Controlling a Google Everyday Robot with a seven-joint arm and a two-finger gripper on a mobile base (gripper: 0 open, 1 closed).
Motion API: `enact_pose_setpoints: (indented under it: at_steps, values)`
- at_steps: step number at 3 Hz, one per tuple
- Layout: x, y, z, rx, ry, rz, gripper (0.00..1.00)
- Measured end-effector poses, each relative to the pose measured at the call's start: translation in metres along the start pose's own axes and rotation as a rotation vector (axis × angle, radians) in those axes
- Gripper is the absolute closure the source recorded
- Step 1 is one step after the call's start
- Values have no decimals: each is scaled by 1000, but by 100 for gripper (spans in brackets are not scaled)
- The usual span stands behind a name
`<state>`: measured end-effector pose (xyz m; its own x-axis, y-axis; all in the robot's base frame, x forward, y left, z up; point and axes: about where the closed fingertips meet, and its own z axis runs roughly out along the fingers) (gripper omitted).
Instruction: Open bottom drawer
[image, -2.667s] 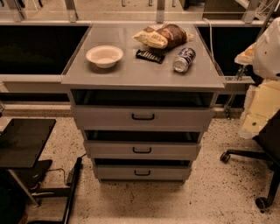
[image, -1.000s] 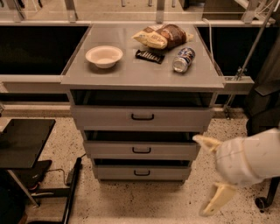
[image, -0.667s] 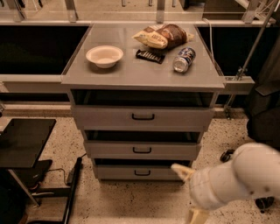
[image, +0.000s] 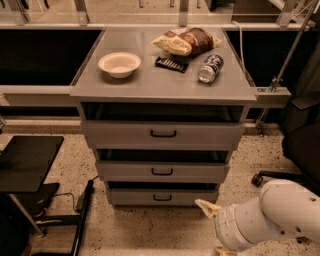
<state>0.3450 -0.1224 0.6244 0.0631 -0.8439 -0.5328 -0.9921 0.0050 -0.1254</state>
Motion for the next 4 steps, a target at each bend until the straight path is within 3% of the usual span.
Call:
enact_pose_setpoints:
  at_steps: [1,2,3,4]
  values:
    - [28,-6,-4,81,86,48,0]
    - [99,-18,-20,228,249,144,0]
    - [160,-53,-46,406,322,204,0]
    - [168,-63,-55,463,330,202,0]
